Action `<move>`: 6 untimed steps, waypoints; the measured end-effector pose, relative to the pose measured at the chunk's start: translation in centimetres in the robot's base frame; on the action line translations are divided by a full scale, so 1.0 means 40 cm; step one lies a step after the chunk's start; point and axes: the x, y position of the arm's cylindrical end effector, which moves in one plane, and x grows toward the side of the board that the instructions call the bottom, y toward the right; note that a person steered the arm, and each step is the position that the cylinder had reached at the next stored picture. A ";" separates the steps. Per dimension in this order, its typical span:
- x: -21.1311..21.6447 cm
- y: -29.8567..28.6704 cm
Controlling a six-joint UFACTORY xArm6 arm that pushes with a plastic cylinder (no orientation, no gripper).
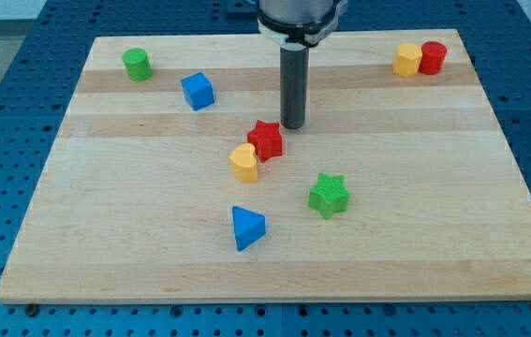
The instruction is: Place your arm to the left of the yellow hexagon
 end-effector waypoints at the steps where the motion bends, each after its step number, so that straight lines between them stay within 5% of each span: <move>1: 0.004 0.119; 3: 0.080 0.380; 5: 0.392 0.390; 6: 0.422 0.332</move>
